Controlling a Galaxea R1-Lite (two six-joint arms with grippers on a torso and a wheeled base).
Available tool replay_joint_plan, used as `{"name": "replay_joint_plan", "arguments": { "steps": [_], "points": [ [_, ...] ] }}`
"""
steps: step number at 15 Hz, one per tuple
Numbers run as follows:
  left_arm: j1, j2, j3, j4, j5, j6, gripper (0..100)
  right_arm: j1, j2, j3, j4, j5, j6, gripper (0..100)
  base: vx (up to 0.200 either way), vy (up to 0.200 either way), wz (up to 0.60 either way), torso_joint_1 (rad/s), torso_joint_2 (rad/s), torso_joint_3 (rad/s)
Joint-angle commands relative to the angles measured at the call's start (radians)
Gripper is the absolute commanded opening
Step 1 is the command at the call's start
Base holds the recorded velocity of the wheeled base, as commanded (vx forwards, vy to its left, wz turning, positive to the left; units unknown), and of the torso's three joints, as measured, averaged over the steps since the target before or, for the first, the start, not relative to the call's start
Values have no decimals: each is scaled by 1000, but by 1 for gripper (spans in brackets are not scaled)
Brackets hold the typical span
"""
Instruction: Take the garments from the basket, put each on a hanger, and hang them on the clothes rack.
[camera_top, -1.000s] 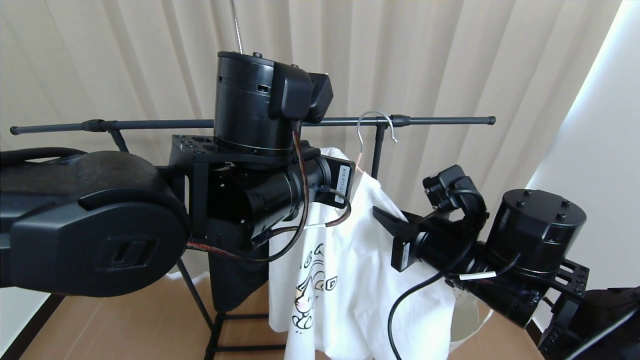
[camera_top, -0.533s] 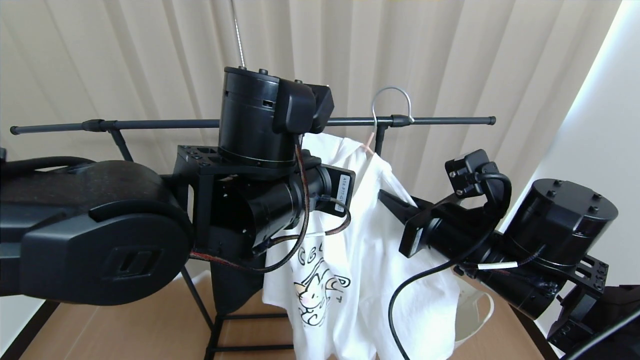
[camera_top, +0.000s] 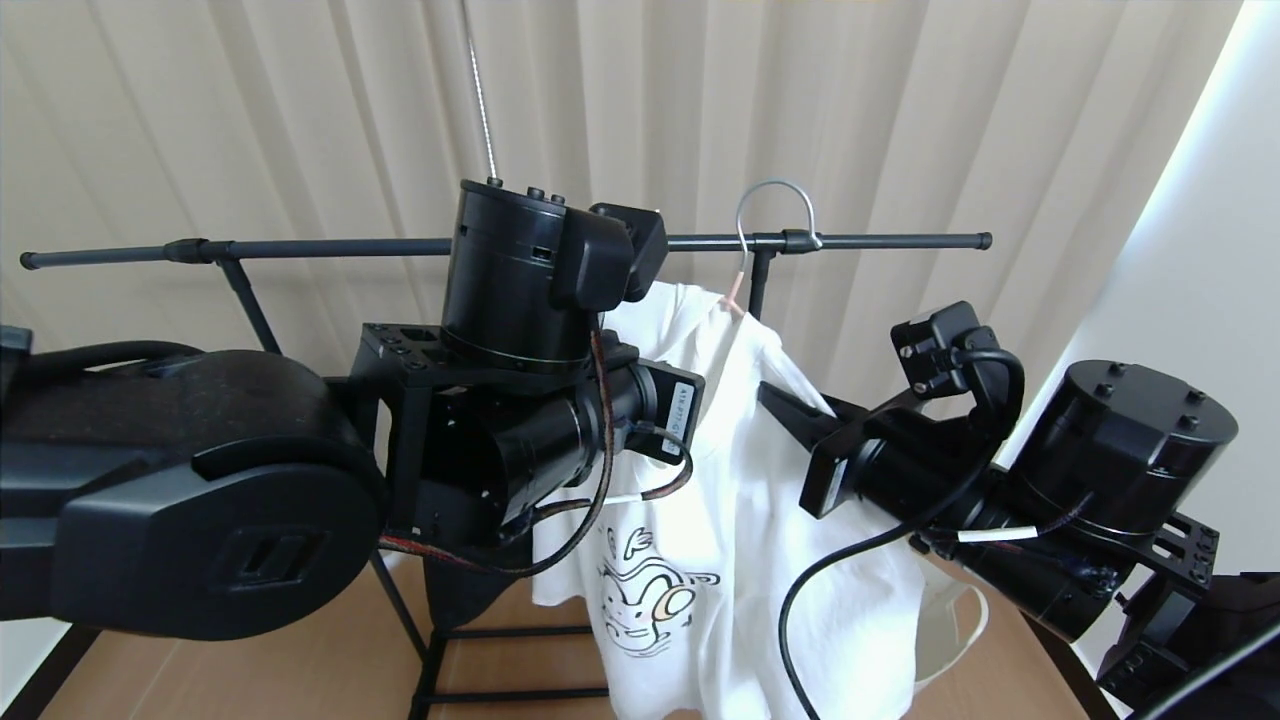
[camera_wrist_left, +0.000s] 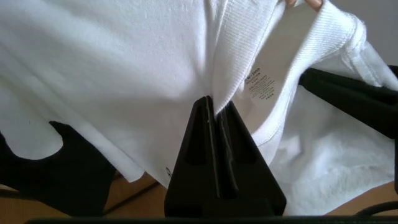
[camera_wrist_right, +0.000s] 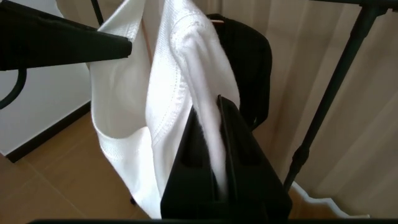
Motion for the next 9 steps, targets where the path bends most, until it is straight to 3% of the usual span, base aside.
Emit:
{"name": "replay_joint_plan", "arguments": {
  "steps": [1,4,5,9],
  "points": [
    [0,1,6,1,-9,-2,0,0,-5,0,-1,-1,0,0,0,0,0,0,0,0],
    [0,-1,30,1,-33,4,0,0,-6,3,-1,-2,0,0,0,0,0,0,0,0],
    [0,-1,35,-3,-36,4,100,0,-6,3,-1,-1,0,0,0,0,0,0,0,0],
    [0,-1,42,-38,-36,4,100,0,3,8,-33,-1,-3,0,0,0,0,0,0,0]
  ]
}}
